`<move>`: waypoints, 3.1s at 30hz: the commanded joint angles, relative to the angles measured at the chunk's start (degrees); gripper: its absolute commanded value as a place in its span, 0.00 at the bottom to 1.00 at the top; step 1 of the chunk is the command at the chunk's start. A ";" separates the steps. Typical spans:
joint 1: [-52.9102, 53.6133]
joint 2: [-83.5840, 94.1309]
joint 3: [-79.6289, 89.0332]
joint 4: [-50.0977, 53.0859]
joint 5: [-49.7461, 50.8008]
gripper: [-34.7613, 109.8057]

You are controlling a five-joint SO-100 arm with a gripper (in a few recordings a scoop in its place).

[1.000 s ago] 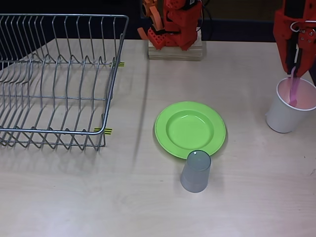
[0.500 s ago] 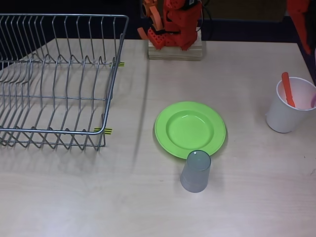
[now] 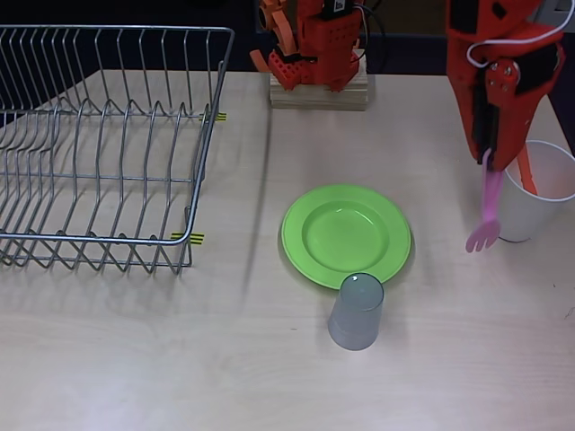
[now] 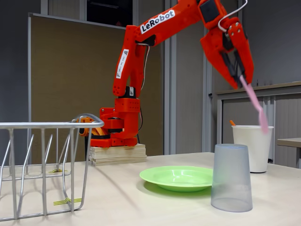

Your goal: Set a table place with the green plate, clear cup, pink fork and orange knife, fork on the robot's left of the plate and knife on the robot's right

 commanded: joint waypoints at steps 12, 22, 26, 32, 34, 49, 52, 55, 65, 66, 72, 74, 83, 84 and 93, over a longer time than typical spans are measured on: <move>-0.18 0.53 20.74 -18.63 13.45 0.24; -4.04 0.44 32.34 -26.10 24.79 0.24; -5.19 1.32 36.91 -28.21 28.56 0.24; -5.80 2.72 43.59 -33.22 31.11 0.24; -5.80 2.81 45.88 -35.51 31.38 0.24; -4.83 1.93 59.77 -52.65 30.23 0.31; -4.66 1.58 60.91 -54.05 30.06 0.32; -4.66 1.49 61.26 -54.49 30.06 0.33; -4.83 3.69 59.33 -49.83 30.50 0.31; -4.83 4.31 58.62 -48.16 30.50 0.30; -5.54 5.19 54.93 -40.69 32.87 0.27; -5.62 5.19 54.84 -40.43 33.49 0.27; -5.10 8.79 50.63 -31.73 31.73 0.27; -5.10 10.11 49.04 -28.65 31.20 0.25; -9.76 17.67 31.11 -7.12 20.83 0.24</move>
